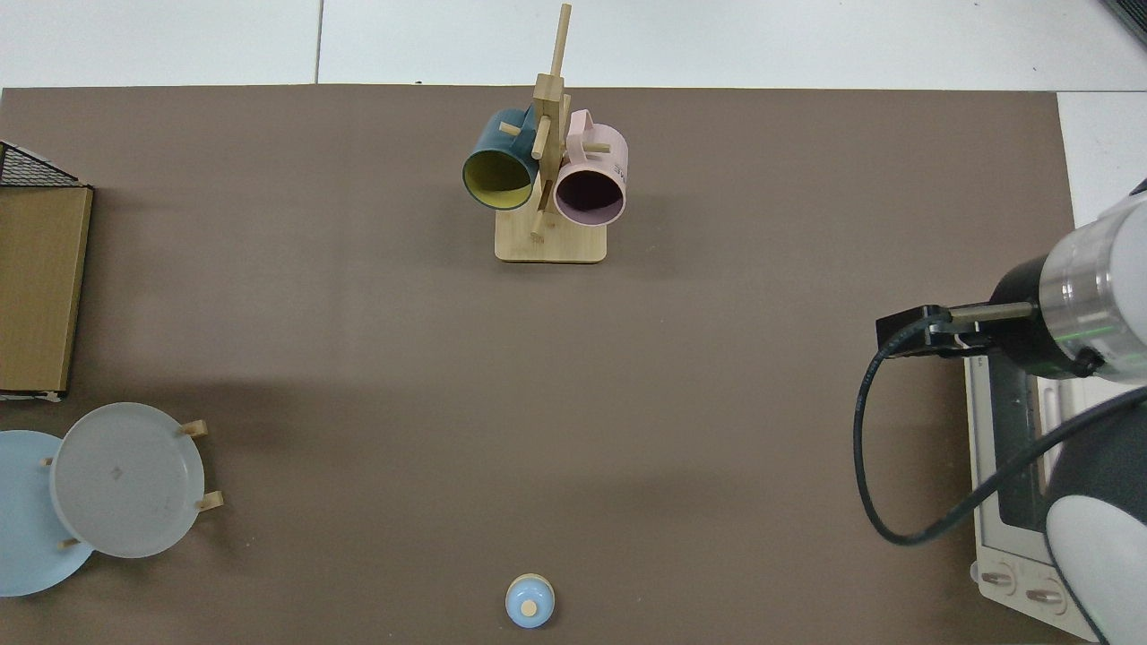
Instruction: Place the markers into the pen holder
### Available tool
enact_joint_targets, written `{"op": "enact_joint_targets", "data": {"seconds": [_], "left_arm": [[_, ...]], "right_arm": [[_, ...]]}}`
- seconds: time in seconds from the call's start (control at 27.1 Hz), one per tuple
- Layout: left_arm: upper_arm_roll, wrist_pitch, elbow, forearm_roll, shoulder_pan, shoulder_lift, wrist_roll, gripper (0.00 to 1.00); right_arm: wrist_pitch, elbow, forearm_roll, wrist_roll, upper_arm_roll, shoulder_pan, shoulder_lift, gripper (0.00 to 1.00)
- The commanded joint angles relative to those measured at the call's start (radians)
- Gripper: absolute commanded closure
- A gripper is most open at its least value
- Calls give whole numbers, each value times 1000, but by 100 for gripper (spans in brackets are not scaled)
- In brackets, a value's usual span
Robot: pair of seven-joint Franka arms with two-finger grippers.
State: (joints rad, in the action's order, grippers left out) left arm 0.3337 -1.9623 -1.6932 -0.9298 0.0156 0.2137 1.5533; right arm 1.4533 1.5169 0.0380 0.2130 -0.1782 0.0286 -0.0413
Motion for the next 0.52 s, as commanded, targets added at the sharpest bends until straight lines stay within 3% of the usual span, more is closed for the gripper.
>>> {"op": "enact_joint_targets", "data": {"seconds": [0.0, 0.48], "left_arm": [[-1, -46, -11, 35, -19, 3, 44, 100], [19, -64, -28, 57, -19, 7, 50, 100]], "right_arm": [[1, 20, -1, 16, -14, -21, -19, 0], [1, 19, -1, 16, -14, -21, -19, 0]]}}
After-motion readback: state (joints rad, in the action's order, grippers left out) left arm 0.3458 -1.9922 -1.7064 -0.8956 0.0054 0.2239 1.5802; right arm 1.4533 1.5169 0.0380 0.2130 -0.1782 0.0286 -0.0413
